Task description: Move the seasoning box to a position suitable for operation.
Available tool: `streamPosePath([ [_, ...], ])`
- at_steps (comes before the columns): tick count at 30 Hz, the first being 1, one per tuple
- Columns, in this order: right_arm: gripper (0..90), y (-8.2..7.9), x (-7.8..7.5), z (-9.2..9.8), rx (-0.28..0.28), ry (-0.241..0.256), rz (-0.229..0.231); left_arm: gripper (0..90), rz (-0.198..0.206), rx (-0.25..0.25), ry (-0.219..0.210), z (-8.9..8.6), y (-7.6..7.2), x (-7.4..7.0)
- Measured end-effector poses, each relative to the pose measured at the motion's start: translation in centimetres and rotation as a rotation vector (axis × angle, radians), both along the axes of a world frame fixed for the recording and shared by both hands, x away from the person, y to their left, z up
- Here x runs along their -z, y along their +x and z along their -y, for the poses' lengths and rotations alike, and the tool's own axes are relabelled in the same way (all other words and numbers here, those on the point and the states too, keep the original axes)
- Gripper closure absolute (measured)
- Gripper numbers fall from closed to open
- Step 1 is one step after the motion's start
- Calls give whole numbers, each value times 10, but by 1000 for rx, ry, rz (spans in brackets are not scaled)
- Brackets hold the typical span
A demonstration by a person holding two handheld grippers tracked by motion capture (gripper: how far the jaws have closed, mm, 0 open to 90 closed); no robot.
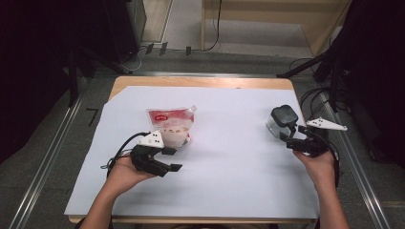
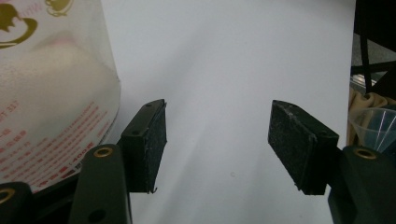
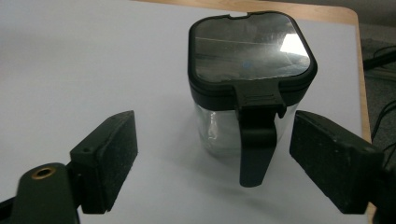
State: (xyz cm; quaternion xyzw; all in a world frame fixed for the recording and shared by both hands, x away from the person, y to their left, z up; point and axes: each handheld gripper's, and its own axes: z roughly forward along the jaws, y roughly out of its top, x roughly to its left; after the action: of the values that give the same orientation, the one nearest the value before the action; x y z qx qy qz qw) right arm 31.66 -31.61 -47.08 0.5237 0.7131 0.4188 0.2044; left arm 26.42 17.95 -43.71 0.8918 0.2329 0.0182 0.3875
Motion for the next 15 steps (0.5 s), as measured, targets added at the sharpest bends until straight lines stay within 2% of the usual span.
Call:
streamPosePath([
  [1,151,0,0,0,0,0,0,382,0,0,0,0,0,0],
  [2,138,7,1,1,9,-25,-14,384,0,0,1,1,0,0],
  [3,138,10,2,1,15,-30,-13,386,-10,7,-2,2,-1,0],
  [7,138,18,8,3,18,-23,-16,387,-10,13,-4,3,-1,0],
  [11,141,30,14,5,26,-35,-48,386,-9,20,3,5,-1,1],
  [15,141,36,13,1,23,-46,-36,386,-7,21,5,6,-1,2],
])
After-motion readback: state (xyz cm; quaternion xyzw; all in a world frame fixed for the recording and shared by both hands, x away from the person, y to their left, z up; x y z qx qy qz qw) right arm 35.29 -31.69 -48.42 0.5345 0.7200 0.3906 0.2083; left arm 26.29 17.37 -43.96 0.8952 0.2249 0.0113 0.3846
